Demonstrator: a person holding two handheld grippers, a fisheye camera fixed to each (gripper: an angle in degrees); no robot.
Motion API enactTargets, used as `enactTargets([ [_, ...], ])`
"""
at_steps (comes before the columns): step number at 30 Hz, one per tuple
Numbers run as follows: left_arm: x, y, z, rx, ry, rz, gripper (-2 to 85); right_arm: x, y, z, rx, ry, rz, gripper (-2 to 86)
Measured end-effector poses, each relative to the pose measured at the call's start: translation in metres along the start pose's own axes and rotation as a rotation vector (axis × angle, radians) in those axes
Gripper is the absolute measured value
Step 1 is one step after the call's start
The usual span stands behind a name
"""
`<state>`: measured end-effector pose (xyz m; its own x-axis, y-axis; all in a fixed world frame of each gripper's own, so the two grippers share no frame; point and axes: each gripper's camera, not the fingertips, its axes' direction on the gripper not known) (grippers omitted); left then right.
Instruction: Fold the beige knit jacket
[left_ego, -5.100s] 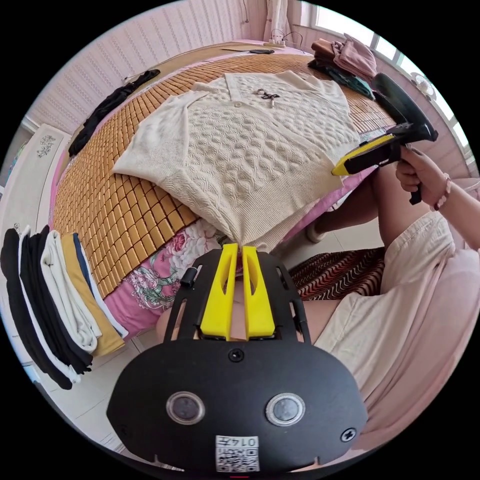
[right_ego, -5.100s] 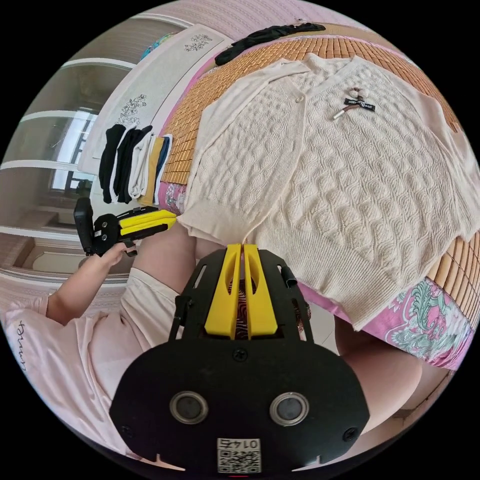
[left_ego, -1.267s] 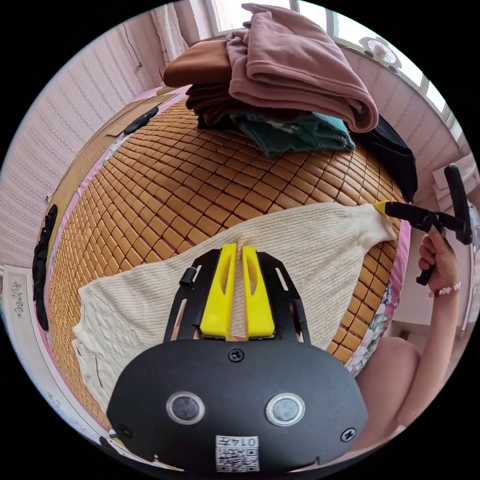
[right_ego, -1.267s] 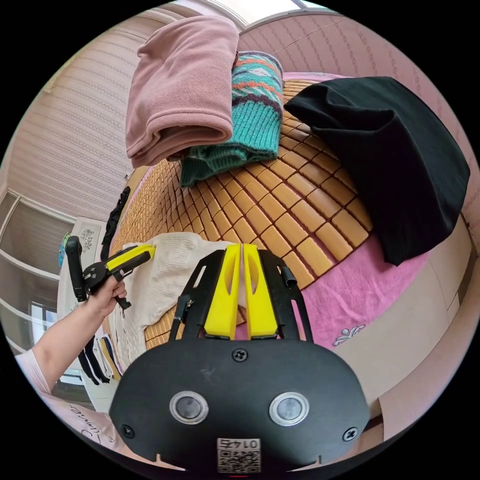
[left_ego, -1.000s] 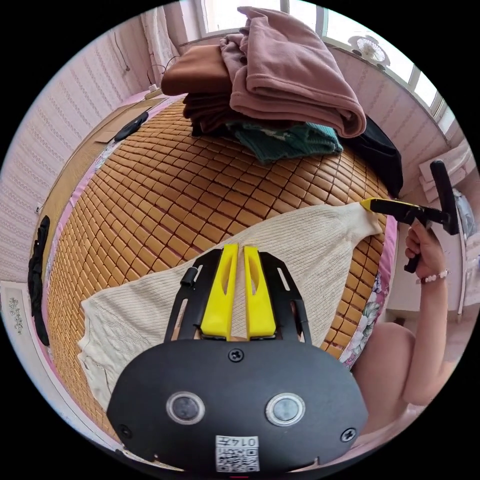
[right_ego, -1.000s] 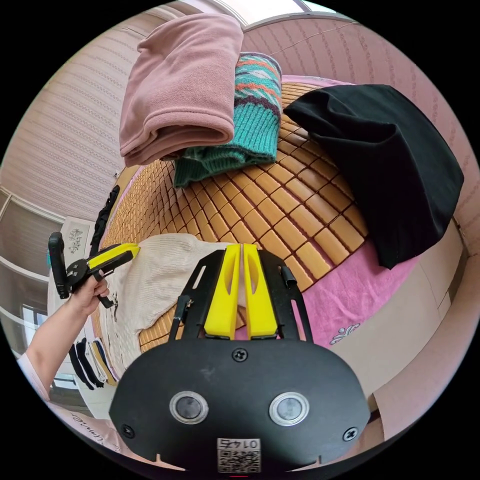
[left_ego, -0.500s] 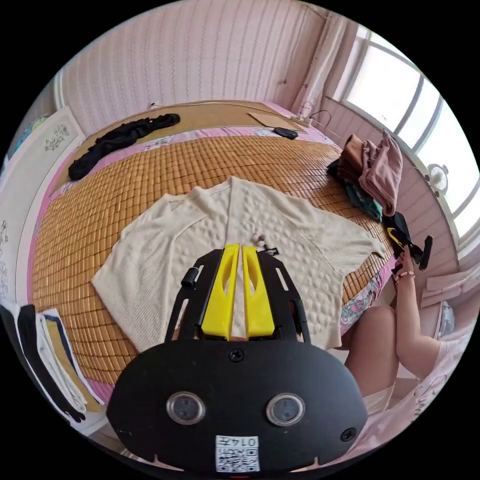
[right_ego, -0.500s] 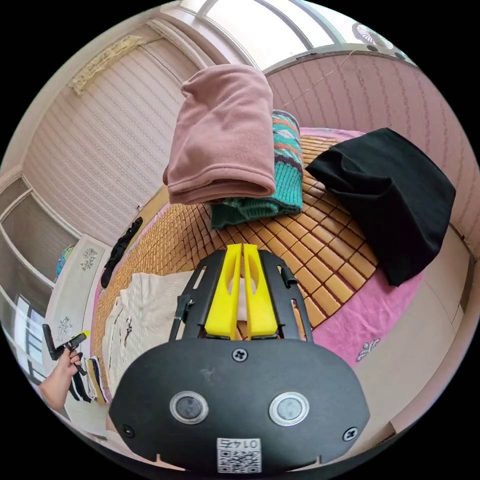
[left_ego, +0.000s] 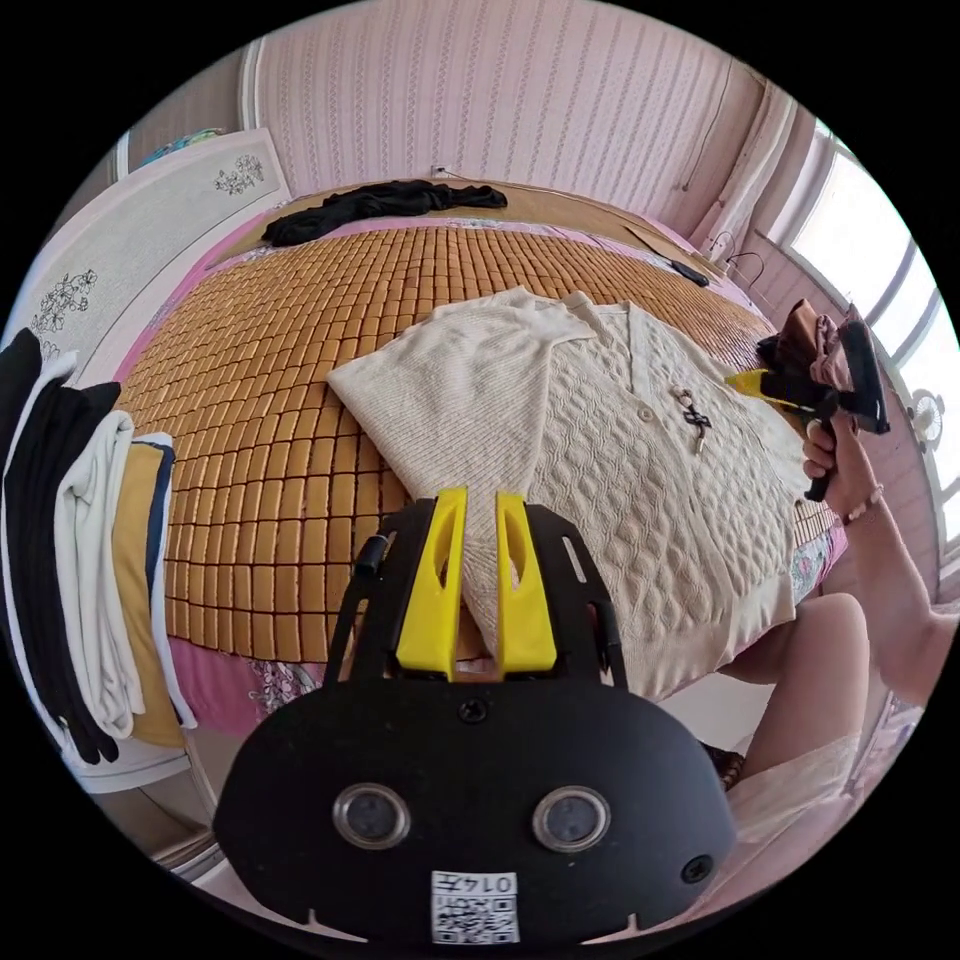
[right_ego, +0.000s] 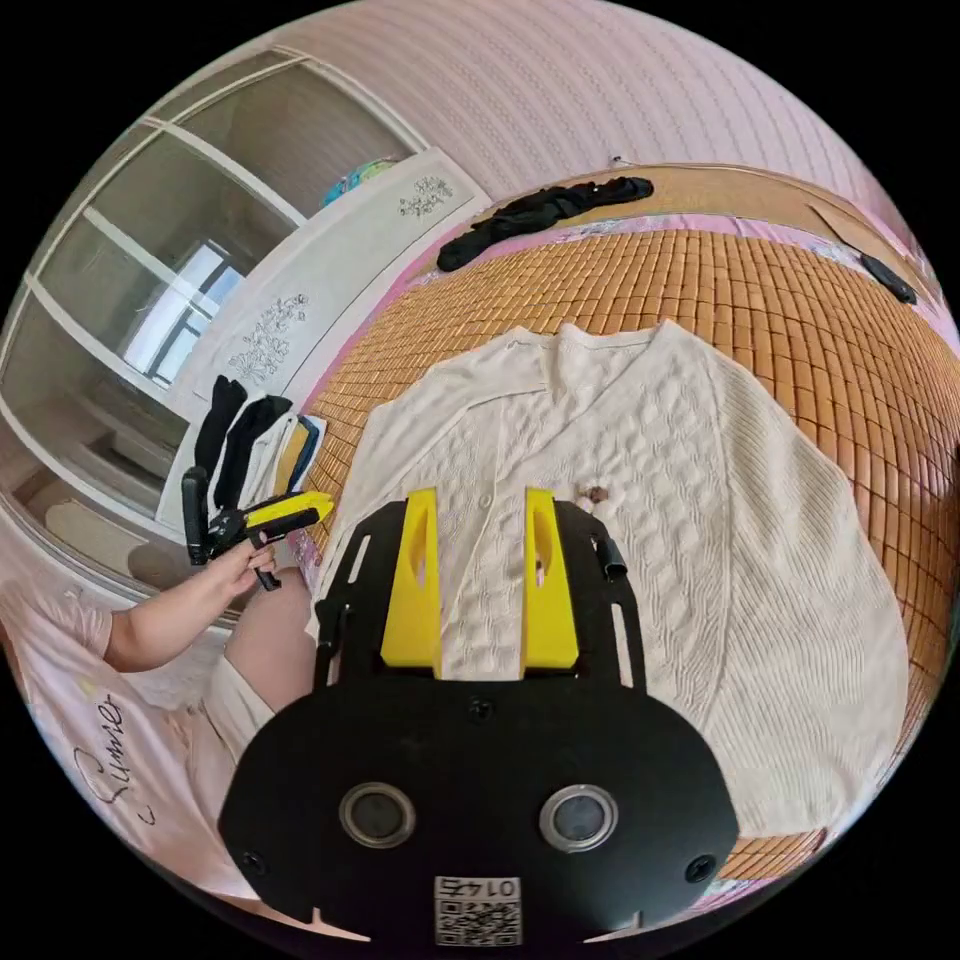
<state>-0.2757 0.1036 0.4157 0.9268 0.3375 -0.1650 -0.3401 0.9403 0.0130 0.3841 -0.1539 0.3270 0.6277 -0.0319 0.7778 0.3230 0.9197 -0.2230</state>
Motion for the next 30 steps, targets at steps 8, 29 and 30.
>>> enactTargets([
  [8,-0.024,0.026,0.012,0.026,-0.010,0.042,5.5,-0.019,-0.118,0.115,-0.094,0.142,0.237,12.1],
  [29,-0.119,0.083,-0.074,0.167,0.169,-0.126,3.4,-0.301,-0.195,0.145,0.070,-0.168,-0.410,1.4],
  [30,-0.126,0.091,-0.089,0.189,0.165,-0.141,4.2,-0.317,-0.195,0.153,0.063,-0.209,-0.437,1.5],
])
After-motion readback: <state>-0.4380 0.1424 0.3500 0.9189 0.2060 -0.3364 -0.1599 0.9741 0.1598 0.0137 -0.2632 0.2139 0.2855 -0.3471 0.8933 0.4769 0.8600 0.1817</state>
